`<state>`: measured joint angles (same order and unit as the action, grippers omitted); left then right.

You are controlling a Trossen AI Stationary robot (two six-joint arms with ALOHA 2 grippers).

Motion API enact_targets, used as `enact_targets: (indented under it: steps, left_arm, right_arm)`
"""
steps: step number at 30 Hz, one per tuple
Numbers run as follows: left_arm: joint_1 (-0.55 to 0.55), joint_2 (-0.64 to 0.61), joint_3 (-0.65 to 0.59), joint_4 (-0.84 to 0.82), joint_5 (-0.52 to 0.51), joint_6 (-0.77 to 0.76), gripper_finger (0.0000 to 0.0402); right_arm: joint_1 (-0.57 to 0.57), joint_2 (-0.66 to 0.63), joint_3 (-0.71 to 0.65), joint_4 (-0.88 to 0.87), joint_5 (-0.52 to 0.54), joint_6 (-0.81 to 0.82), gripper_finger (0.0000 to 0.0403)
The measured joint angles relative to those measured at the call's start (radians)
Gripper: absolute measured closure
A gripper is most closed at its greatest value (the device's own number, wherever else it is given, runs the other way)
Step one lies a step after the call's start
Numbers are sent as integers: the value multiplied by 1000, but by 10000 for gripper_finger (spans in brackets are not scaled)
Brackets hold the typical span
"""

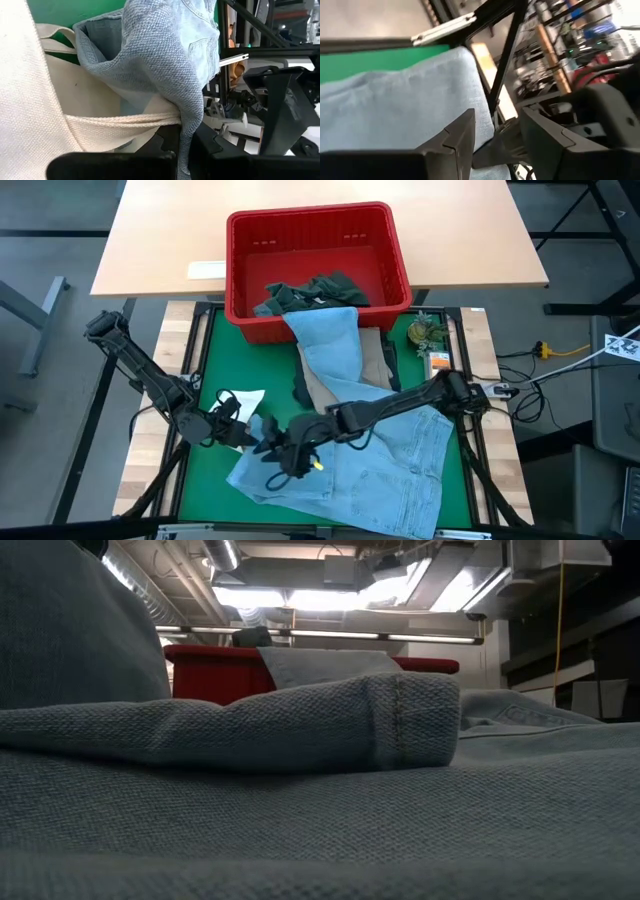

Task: Fold laundry
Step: Remove the blue pants from the laundry bin

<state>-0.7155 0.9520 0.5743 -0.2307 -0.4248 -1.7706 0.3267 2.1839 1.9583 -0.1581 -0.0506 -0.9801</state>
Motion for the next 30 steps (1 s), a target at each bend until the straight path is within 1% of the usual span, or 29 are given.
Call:
enact_targets:
  steps: [3, 6, 8, 12, 18, 21, 23, 27, 30]
  left_arm:
    - [0, 0, 0, 0, 0, 0, 391]
    - [0, 0, 0, 0, -1, 0, 391]
    - [-1, 0, 0, -3, -9, 0, 391]
    - [-19, 0, 0, -6, -13, -6, 391]
    - [-22, 2, 0, -3, -11, 0, 391]
    - [-22, 2, 0, -2, -10, 3, 391]
    - [-22, 2, 0, -4, -10, 37, 391]
    - [-22, 10, 0, -13, -8, 169, 389]
    - [-22, 21, 0, -14, 19, 192, 370]
  right_arm:
    - [1, 55, 117, -103, 5, -45, 246]
    - [1, 105, 202, -151, 8, -84, 246]
    - [1, 129, 231, -158, 40, -116, 246]
    - [11, 144, 236, -171, 111, -177, 246]
    - [15, 144, 236, -285, 159, -176, 246]
    - [22, 138, 236, -330, 227, -176, 246]
    - [28, 133, 237, -356, 268, -176, 246]
    - [44, 132, 236, -417, 325, -175, 246]
    - [56, 132, 236, -454, 330, -175, 246]
